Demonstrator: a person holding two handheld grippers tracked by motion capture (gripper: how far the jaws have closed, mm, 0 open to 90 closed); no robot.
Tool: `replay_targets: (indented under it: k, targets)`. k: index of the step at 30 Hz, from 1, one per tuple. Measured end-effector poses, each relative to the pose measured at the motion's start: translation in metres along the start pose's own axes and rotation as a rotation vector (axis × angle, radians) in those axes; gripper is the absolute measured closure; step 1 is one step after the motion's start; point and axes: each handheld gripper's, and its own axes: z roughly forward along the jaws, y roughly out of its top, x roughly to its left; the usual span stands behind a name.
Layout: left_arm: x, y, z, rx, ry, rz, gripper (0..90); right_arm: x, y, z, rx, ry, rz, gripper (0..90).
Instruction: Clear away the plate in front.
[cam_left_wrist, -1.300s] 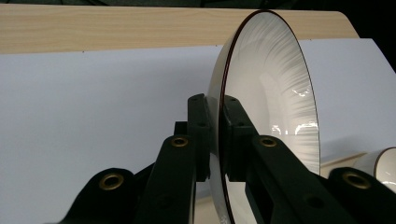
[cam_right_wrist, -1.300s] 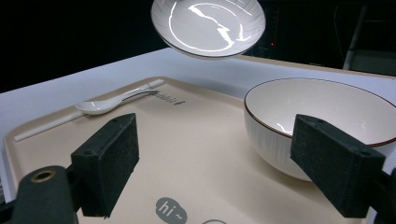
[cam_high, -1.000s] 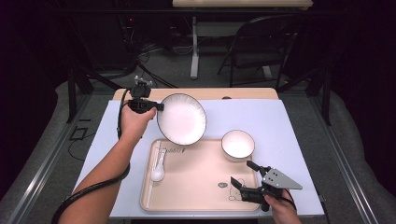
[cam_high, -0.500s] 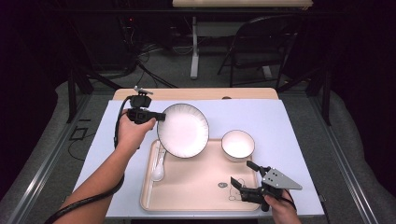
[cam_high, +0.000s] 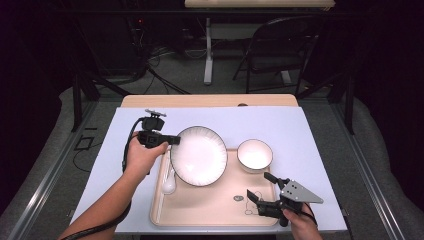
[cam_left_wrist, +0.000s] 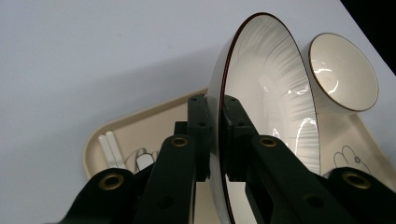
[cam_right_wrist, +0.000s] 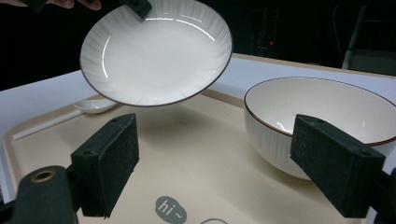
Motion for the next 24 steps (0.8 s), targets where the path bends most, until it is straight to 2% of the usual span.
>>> replay_targets:
  k: [7,24]
  targets:
    - [-0.003,-0.018,0.011,0.03,-0.05,-0.008,83.9,0.0,0.0,0.0,0.002,0.0,-0.002,14.7]
    - [-0.014,-0.046,0.043,0.109,-0.123,-0.008,83.9,0.0,0.0,0.0,0.003,0.0,-0.003,14.7]
